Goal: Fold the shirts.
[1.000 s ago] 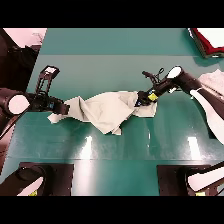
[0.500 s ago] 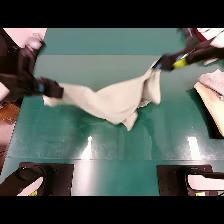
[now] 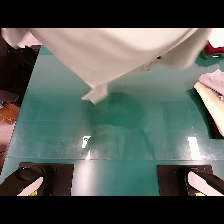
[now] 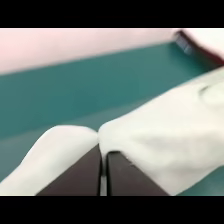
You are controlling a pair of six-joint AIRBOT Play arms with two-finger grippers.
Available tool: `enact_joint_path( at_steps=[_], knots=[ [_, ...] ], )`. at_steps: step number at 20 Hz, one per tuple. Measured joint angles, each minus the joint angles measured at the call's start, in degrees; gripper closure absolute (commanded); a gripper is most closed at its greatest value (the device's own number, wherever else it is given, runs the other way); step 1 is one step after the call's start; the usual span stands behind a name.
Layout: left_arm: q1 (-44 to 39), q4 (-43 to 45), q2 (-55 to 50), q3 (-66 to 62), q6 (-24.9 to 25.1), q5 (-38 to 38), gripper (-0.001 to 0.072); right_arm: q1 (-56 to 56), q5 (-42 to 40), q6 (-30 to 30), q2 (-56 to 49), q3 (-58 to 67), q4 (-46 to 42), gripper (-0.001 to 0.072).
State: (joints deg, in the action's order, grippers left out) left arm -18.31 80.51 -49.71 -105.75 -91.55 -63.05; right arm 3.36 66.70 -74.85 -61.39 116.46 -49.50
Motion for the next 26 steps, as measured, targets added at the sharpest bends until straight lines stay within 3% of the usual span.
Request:
enact_joint_path(
  at_steps=[6, 9, 12, 16, 21, 26],
  knots=[
    [0.00, -15.85, 0.07, -9.86, 0.74, -0.92, 0.0683, 12.59, -4.87, 0.61, 10.91, 1.40, -0.11, 0.0697],
    [0.00, -23.52, -0.09, -10.45, 1.53, -6.05, 0.0684, 18.16, -4.74, 0.57, 13.44, 1.53, 0.07, 0.0698],
    [-0.02, -24.35, -0.33, -6.12, 1.70, -15.04, 0.0684, 20.48, -1.90, -1.14, 12.31, 1.60, 1.33, 0.0698],
    [0.00, -17.38, -0.46, 10.47, 1.64, -21.70, 0.0684, 17.03, 6.51, -5.49, 4.85, -0.52, 3.28, 0.0697],
    [0.24, -11.39, -2.05, 41.16, 1.62, -12.00, 0.0684, 0.92, 12.96, -7.91, -7.91, -12.70, -3.21, 0.0696],
    [7.13, -7.50, -8.02, 56.81, 1.57, 2.95, 0.0683, -13.05, 6.38, -8.44, -20.52, -22.12, -12.72, 0.0694]
  ],
)
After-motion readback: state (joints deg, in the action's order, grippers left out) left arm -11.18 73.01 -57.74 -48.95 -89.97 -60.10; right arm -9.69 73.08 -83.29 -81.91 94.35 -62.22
